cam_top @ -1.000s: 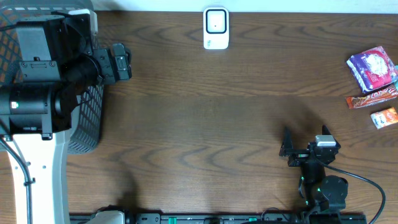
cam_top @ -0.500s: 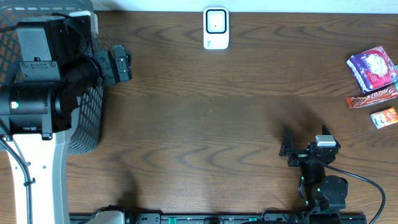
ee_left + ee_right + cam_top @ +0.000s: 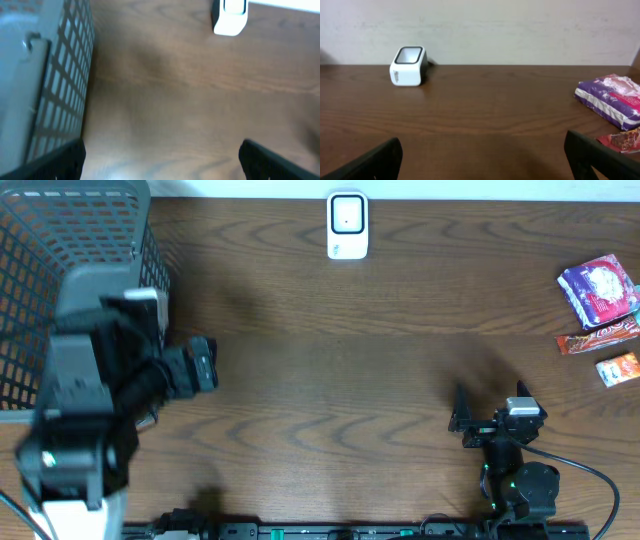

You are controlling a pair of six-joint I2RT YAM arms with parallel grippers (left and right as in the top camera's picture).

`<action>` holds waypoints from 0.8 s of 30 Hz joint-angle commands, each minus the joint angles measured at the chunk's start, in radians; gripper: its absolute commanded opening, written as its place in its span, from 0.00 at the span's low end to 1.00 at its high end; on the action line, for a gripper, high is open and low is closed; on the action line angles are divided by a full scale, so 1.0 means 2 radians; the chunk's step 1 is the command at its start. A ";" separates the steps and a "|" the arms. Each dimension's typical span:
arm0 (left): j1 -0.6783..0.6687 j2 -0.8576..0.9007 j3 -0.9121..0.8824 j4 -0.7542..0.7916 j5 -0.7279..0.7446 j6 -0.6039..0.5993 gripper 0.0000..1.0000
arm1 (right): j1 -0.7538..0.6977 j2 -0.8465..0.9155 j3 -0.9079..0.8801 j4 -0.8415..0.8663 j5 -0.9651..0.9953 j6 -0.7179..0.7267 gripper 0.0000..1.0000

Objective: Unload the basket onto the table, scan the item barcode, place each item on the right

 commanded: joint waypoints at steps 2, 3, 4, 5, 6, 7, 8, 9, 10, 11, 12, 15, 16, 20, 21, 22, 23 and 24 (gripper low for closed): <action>0.002 -0.085 -0.116 0.067 -0.001 0.012 0.98 | 0.003 -0.003 -0.001 -0.002 -0.002 -0.007 0.99; 0.002 -0.111 -0.150 0.091 -0.001 0.012 0.98 | 0.003 -0.003 -0.001 -0.002 -0.002 -0.007 0.99; 0.002 -0.134 -0.178 0.111 -0.001 0.012 0.98 | 0.003 -0.003 -0.001 -0.002 -0.002 -0.007 0.99; 0.002 -0.157 -0.205 0.127 -0.001 0.012 0.98 | 0.003 -0.003 -0.001 -0.002 -0.002 -0.007 0.99; 0.002 -0.180 -0.230 0.138 -0.001 0.012 0.98 | 0.003 -0.003 -0.001 -0.002 -0.002 -0.007 0.99; 0.002 -0.204 -0.253 0.143 -0.001 0.012 0.98 | 0.003 -0.003 -0.001 -0.002 -0.002 -0.007 0.99; 0.002 -0.226 -0.274 0.143 -0.001 0.012 0.98 | 0.003 -0.003 -0.001 -0.002 -0.002 -0.007 0.99; 0.002 -0.250 -0.292 0.143 -0.001 0.012 0.98 | 0.003 -0.003 -0.001 -0.002 -0.002 -0.007 0.99; 0.002 -0.272 -0.309 0.145 -0.001 0.012 0.98 | 0.003 -0.003 -0.001 -0.002 -0.002 -0.007 0.99; 0.002 -0.297 -0.325 0.152 -0.003 0.012 0.98 | 0.003 -0.003 -0.001 -0.002 -0.002 -0.007 0.99; 0.002 -0.317 -0.337 0.161 -0.007 0.012 0.98 | 0.003 -0.003 -0.001 -0.002 -0.002 -0.007 0.99; 0.002 -0.369 -0.369 0.188 -0.008 0.012 0.98 | 0.003 -0.003 -0.001 -0.002 -0.002 -0.007 0.99; 0.002 -0.382 -0.379 0.198 -0.008 0.012 0.98 | 0.003 -0.003 -0.001 -0.002 -0.002 -0.007 0.99; 0.002 -0.421 -0.430 0.253 -0.008 0.012 0.98 | 0.003 -0.003 -0.001 -0.002 -0.002 -0.007 0.99; 0.002 -0.430 -0.444 0.269 -0.008 0.012 0.98 | 0.003 -0.003 -0.001 -0.002 -0.002 -0.007 0.99; 0.002 -0.443 -0.467 0.304 -0.008 0.012 0.98 | 0.003 -0.003 -0.001 -0.002 -0.002 -0.007 0.99; 0.002 -0.447 -0.474 0.316 -0.008 0.012 0.98 | 0.003 -0.003 -0.001 -0.002 -0.002 -0.007 0.99; 0.002 -0.454 -0.487 0.341 -0.008 0.012 0.98 | 0.003 -0.003 -0.001 -0.002 -0.002 -0.007 0.99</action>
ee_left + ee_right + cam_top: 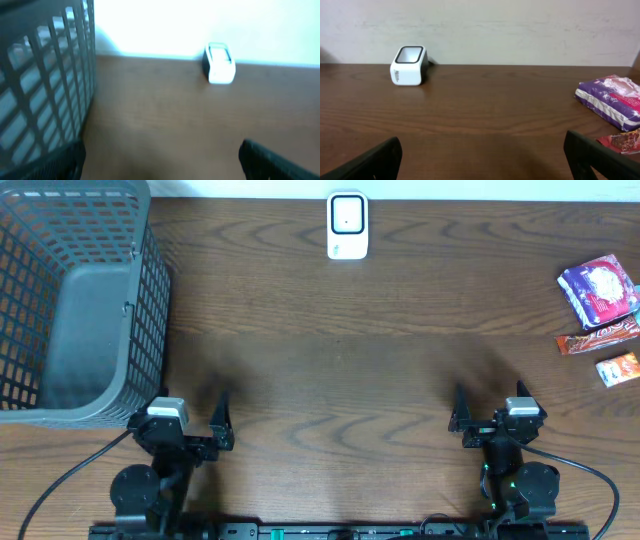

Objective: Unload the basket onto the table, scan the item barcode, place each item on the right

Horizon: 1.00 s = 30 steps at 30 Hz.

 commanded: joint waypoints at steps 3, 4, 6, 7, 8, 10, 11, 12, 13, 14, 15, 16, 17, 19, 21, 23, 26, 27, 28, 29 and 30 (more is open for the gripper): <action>0.002 -0.028 -0.060 0.108 -0.005 0.001 0.98 | 0.003 -0.003 -0.001 -0.002 -0.001 -0.007 0.99; 0.002 -0.028 -0.068 0.131 -0.004 0.001 0.98 | 0.003 -0.003 -0.001 -0.002 -0.001 -0.007 0.99; 0.002 -0.028 -0.083 0.173 -0.005 0.001 0.98 | 0.003 -0.003 -0.001 -0.002 -0.001 -0.007 0.99; 0.002 -0.028 -0.089 0.192 -0.006 0.001 0.98 | 0.003 -0.003 -0.001 -0.002 -0.001 -0.007 0.99; 0.002 -0.028 -0.097 0.211 -0.007 0.001 0.98 | 0.003 -0.003 -0.001 -0.002 -0.001 -0.007 0.99; 0.002 -0.028 -0.109 0.237 -0.015 0.001 0.98 | 0.003 -0.003 -0.001 -0.002 -0.001 -0.007 0.99; 0.002 -0.028 -0.115 0.247 -0.018 0.001 0.98 | 0.003 -0.003 -0.001 -0.002 -0.001 -0.007 0.99; 0.002 -0.028 -0.121 0.254 -0.022 0.001 0.98 | 0.003 -0.003 -0.001 -0.002 -0.001 -0.007 0.99; 0.002 -0.028 -0.128 0.262 -0.026 0.000 0.98 | 0.003 -0.003 -0.001 -0.002 -0.001 -0.007 0.99; 0.002 -0.028 -0.133 0.268 -0.031 -0.004 0.98 | 0.003 -0.003 -0.001 -0.002 -0.001 -0.007 0.99; 0.002 -0.028 -0.140 0.277 -0.035 -0.010 0.98 | 0.003 -0.003 -0.001 -0.002 0.000 -0.007 0.99; 0.002 -0.028 -0.147 0.286 -0.041 -0.015 0.98 | 0.003 -0.003 -0.001 -0.002 -0.001 -0.007 0.99; 0.002 -0.028 -0.147 0.277 -0.047 -0.018 0.98 | 0.003 -0.003 -0.001 -0.002 -0.001 -0.007 0.99; 0.002 -0.028 -0.147 0.268 -0.053 -0.018 0.98 | 0.003 -0.003 -0.001 -0.002 -0.001 -0.007 0.99; 0.002 -0.028 -0.147 0.251 -0.058 -0.018 0.98 | 0.003 -0.003 -0.001 -0.002 -0.001 -0.007 0.99; 0.003 -0.028 -0.147 0.227 -0.060 -0.018 0.98 | 0.003 -0.003 -0.001 -0.002 -0.001 -0.007 0.99; 0.003 -0.029 -0.147 0.168 -0.063 -0.018 0.98 | 0.003 -0.003 -0.001 -0.002 -0.001 -0.007 0.99; 0.003 -0.029 -0.147 0.152 -0.063 -0.018 0.98 | 0.003 -0.003 -0.001 -0.002 -0.001 -0.007 0.99; 0.003 -0.029 -0.147 0.136 -0.063 -0.018 0.98 | 0.003 -0.003 -0.001 -0.002 -0.001 -0.007 0.99; 0.003 -0.029 -0.147 0.133 -0.063 -0.018 0.98 | 0.003 -0.003 -0.001 -0.002 -0.001 -0.007 0.99; 0.003 -0.029 -0.147 0.134 -0.063 -0.018 0.98 | 0.003 -0.003 -0.001 -0.002 -0.001 -0.007 0.99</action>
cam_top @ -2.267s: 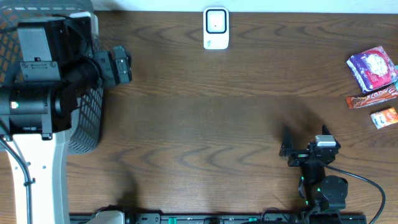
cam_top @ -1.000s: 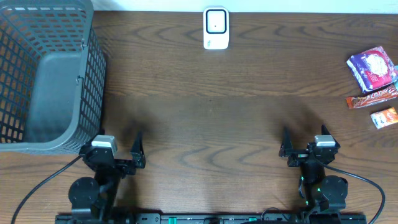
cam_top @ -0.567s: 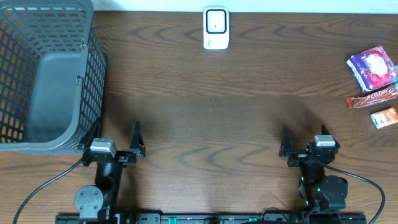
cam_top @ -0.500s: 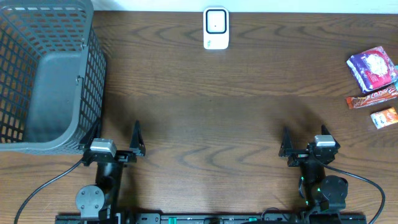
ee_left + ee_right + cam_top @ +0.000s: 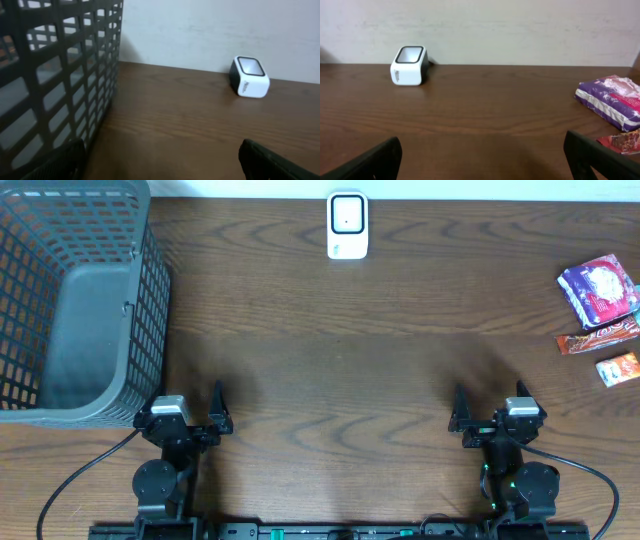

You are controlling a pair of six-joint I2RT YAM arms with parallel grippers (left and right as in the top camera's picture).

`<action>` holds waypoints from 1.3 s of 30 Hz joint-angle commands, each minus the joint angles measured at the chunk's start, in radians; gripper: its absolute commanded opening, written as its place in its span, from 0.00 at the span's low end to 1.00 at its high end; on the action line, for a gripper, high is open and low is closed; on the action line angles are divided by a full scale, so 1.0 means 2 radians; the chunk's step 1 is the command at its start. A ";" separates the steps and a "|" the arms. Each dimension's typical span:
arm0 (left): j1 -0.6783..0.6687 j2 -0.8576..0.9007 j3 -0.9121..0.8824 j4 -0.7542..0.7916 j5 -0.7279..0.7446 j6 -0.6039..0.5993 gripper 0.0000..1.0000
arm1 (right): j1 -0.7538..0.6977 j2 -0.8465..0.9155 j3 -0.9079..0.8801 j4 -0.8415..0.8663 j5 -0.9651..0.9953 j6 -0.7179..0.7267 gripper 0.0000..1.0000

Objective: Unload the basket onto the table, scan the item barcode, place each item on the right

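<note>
The white barcode scanner (image 5: 347,225) stands at the far middle of the table, also seen as a scanner (image 5: 250,82) from the left and a scanner (image 5: 409,65) from the right. A purple snack pack (image 5: 598,290) lies at the far right, the same pack (image 5: 610,97) showing in the right wrist view. My left gripper (image 5: 185,415) sits low at the front left, open and holding nothing (image 5: 161,160). At the front right my right gripper (image 5: 490,405) is open too, with bare wood between its fingers (image 5: 482,155).
A grey mesh basket (image 5: 70,300) fills the left side, its wall (image 5: 55,85) close to my left gripper. A red-orange bar (image 5: 598,337) and a small orange packet (image 5: 617,368) lie beside the purple pack. A pale wall backs the table.
My left gripper has shifted slightly at the front left and its camera now looks level along the table, with the basket wall nearer. The right arm has not moved.
At first my left arm was raised over the basket's near right corner, gripper open. A moment later it was down at the front left edge of the table, where it still sits. The right gripper stayed open at the front right throughout.
</note>
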 commanded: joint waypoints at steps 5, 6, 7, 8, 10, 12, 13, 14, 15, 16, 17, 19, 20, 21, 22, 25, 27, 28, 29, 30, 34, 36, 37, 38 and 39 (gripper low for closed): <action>0.002 -0.005 -0.003 -0.026 -0.001 0.015 0.98 | 0.003 -0.003 -0.001 -0.002 0.000 -0.007 0.99; 0.002 -0.005 -0.003 -0.026 0.000 0.023 0.98 | 0.003 -0.003 -0.001 -0.002 0.000 -0.007 0.99; 0.002 -0.005 -0.003 -0.026 0.000 0.032 0.98 | 0.003 -0.003 -0.001 -0.002 0.000 -0.007 0.99; 0.002 -0.005 -0.003 -0.026 0.002 0.044 0.98 | 0.003 -0.003 -0.001 -0.002 0.000 -0.007 0.99; 0.002 -0.005 -0.003 -0.026 0.007 0.061 0.98 | 0.003 -0.003 -0.001 -0.002 0.000 -0.007 0.99; 0.002 -0.005 -0.003 -0.026 0.010 0.065 0.98 | 0.003 -0.003 -0.001 -0.002 0.000 -0.007 0.99; 0.002 -0.005 -0.003 -0.026 0.009 0.065 0.98 | 0.003 -0.003 -0.001 -0.002 0.000 -0.007 0.99; 0.002 -0.005 -0.003 -0.026 0.009 0.065 0.98 | 0.003 -0.003 -0.001 -0.002 0.000 -0.007 0.99; 0.002 -0.005 -0.003 -0.026 0.009 0.065 0.98 | 0.003 -0.003 -0.001 -0.002 0.000 -0.007 0.99; 0.002 -0.005 -0.003 -0.026 0.009 0.064 0.98 | 0.003 -0.003 -0.001 -0.002 0.000 -0.007 0.99; 0.002 -0.005 -0.003 -0.026 0.009 0.064 0.98 | 0.003 -0.003 -0.001 -0.002 0.000 -0.007 0.99; 0.002 -0.005 -0.003 -0.026 0.009 0.064 0.98 | 0.003 -0.003 -0.001 -0.002 0.000 -0.007 0.99; 0.002 -0.005 -0.003 -0.026 0.009 0.064 0.98 | 0.003 -0.003 -0.001 -0.002 0.000 -0.007 0.99; 0.002 -0.005 -0.003 -0.026 0.009 0.064 0.98 | 0.003 -0.003 -0.001 -0.002 0.000 -0.007 0.99; 0.002 -0.005 -0.003 -0.026 0.009 0.064 0.98 | 0.003 -0.003 -0.001 -0.002 0.000 -0.007 0.99; 0.002 -0.005 -0.003 -0.026 0.008 0.062 0.98 | 0.003 -0.003 -0.001 -0.002 0.000 -0.007 0.99; 0.002 -0.005 -0.003 -0.026 0.008 0.062 0.98 | 0.003 -0.003 -0.001 -0.002 0.000 -0.007 0.99; 0.002 -0.005 -0.003 -0.026 0.006 0.060 0.98 | 0.003 -0.003 -0.001 -0.002 0.000 -0.007 0.99; 0.002 -0.005 -0.003 -0.026 0.003 0.060 0.98 | 0.003 -0.003 -0.001 -0.002 0.000 -0.007 0.99; 0.002 -0.005 -0.003 -0.026 0.000 0.059 0.98 | 0.003 -0.003 -0.001 -0.002 0.000 -0.007 0.99; 0.002 -0.005 -0.003 -0.028 -0.010 0.051 0.98 | 0.003 -0.003 -0.001 -0.002 0.000 -0.007 0.99; 0.002 -0.005 -0.003 -0.028 -0.008 0.051 0.98 | 0.003 -0.003 -0.001 -0.002 0.000 -0.007 0.99; 0.002 -0.005 -0.003 -0.028 -0.008 0.051 0.98 | 0.003 -0.003 -0.001 -0.002 0.000 -0.007 0.99; 0.002 -0.005 -0.003 -0.028 -0.008 0.051 0.98 | 0.003 -0.003 -0.001 -0.002 0.000 -0.007 0.99; 0.002 -0.005 -0.003 -0.027 -0.008 0.051 0.98 | 0.003 -0.003 -0.001 -0.002 0.000 -0.007 0.99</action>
